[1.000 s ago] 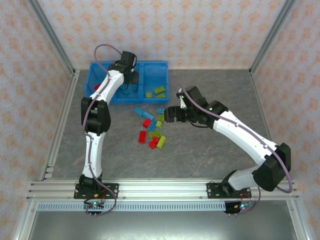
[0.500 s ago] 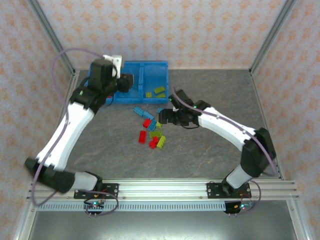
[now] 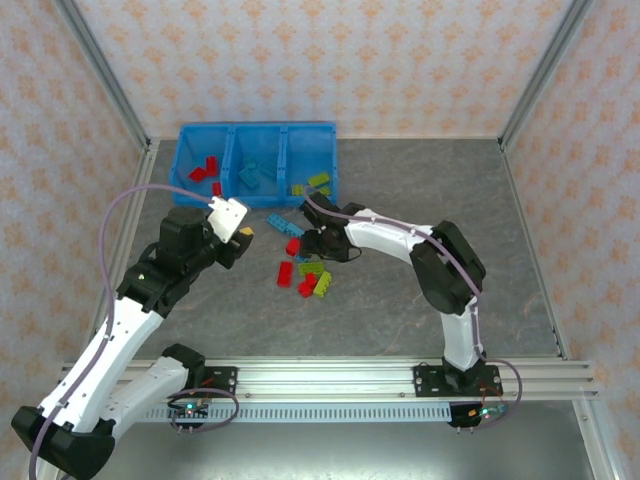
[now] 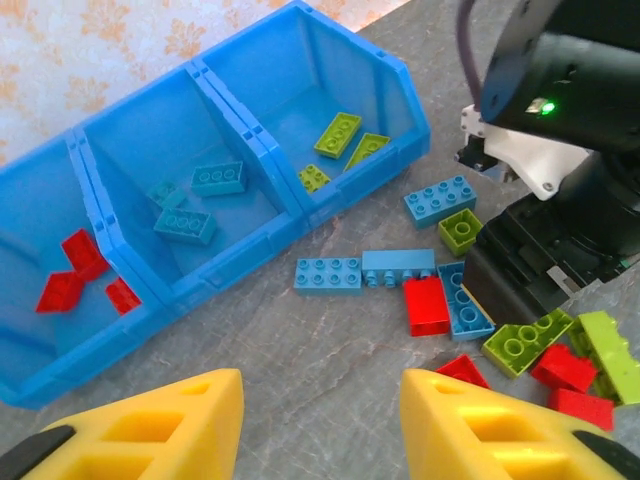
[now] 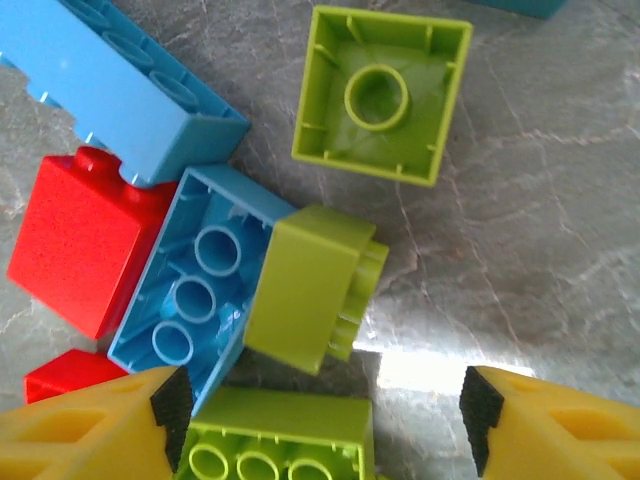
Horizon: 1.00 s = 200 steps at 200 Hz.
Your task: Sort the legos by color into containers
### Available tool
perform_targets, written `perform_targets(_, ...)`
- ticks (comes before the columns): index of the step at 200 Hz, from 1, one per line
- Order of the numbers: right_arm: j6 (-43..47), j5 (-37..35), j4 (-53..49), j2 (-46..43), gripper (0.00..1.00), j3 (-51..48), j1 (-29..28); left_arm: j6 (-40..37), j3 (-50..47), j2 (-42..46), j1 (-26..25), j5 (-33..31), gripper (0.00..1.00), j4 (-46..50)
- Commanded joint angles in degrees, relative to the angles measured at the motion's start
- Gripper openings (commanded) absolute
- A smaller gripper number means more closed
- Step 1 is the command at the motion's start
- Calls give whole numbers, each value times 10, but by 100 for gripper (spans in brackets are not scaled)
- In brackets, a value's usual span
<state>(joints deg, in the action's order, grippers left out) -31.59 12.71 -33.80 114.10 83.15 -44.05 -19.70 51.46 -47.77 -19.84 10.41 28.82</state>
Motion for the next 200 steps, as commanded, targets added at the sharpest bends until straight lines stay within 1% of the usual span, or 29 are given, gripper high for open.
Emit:
perform_targets(1,-11,-29,4,14,68,27,10,-38,13,-10,1,20,53,-11)
perform_targets(13,-17,-32,3,24,60,31,14,-37,16,-17,0,25,55,-6)
perform_targets(37,-29,-38,-2,32,46,29,20,-37,21,-23,-5,14,56,3)
perform_targets(51,-29,-37,1,28,40,22,20,-39,22,-22,-6,10,56,6)
perform_targets(62,-25,-31,4,26,38,16,21,-41,21,-22,-6,7,56,7)
perform_targets(66,-24,-30,4,25,34,15,21,-41,21,-22,-6,7,56,7)
perform_targets(82,-23,-28,1,24,30,9,24,-41,20,-22,-6,3,56,7)
perform_targets(85,-23,-28,2,22,27,6,24,-41,20,-22,-6,3,56,7)
perform_targets(93,-22,-29,5,16,24,-1,25,-41,18,-22,-6,3,57,6)
perform_targets(99,-22,-30,9,9,19,-8,26,-41,18,-21,-6,4,59,7)
perform_targets(109,-18,-32,12,-7,18,-17,29,-41,17,-21,-6,9,66,8)
perform_targets(123,-7,-31,20,-36,18,-30,30,-40,18,-20,-6,27,81,11)
perform_targets(140,4,-29,54,-95,18,-60,30,-43,18,-22,-6,49,99,13)
perform_targets(156,15,-33,92,-152,17,-83,30,-50,21,-25,-7,62,100,19)
perform_targets(175,54,-51,141,-196,17,-88,30,-54,23,-28,-7,57,100,22)
perform_targets(186,84,-69,168,-201,18,-76,30,-55,22,-29,-6,49,100,23)
perform_targets(200,127,-102,181,-177,18,-36,30,-56,22,-32,-7,39,100,24)
